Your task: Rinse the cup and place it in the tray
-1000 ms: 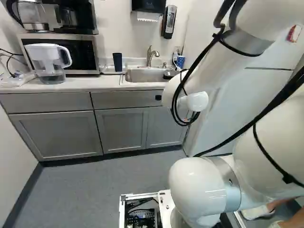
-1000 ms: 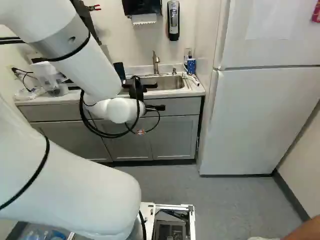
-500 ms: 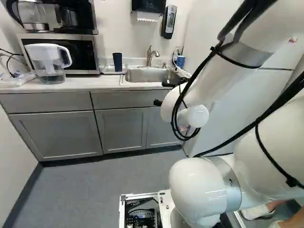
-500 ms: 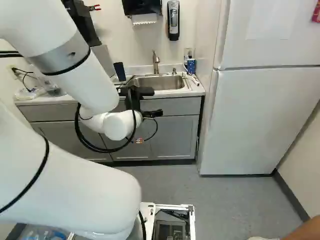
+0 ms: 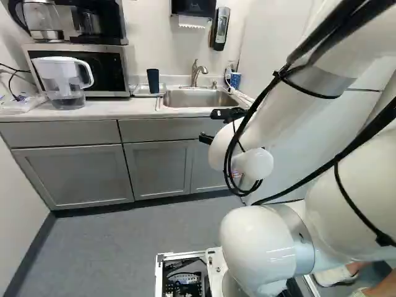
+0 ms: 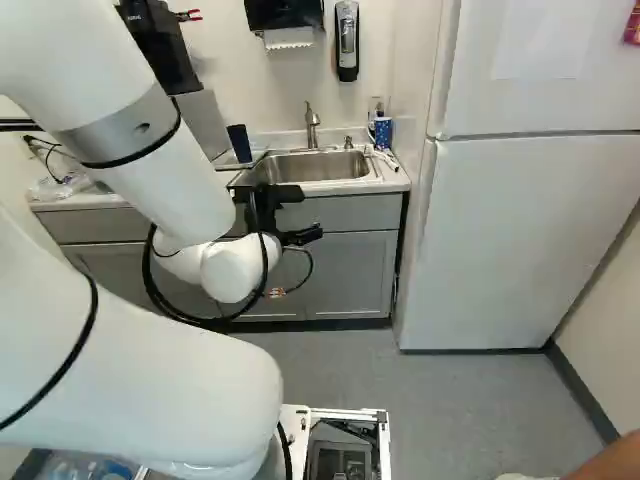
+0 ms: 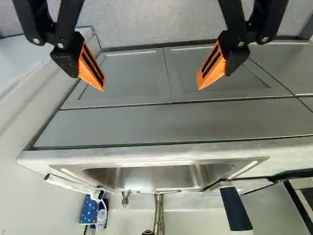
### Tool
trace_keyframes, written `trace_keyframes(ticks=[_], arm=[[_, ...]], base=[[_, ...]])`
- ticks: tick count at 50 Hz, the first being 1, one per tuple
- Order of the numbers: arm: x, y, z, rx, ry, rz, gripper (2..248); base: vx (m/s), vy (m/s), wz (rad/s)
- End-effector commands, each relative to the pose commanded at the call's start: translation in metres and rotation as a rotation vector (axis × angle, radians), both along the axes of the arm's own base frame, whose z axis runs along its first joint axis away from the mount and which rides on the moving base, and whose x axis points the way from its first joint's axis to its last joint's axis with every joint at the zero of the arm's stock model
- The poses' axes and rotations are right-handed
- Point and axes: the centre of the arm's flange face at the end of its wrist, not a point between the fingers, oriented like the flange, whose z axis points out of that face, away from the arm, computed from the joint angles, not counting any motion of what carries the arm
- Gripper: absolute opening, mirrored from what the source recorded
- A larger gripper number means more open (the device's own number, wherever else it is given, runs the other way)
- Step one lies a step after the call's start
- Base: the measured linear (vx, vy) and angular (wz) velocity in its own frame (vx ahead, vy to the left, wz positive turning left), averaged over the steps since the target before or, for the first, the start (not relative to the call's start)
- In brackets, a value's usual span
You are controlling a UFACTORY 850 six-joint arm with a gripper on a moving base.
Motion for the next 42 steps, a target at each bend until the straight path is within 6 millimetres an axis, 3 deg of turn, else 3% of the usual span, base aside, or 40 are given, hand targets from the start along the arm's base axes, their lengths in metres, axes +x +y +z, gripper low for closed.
trace_keyframes(ticks=[42], arm=[[-0.0066, 0.0013, -0.0044, 0.000, -0.015, 0.005, 247]], base=[[0.000, 0.000, 0.000]])
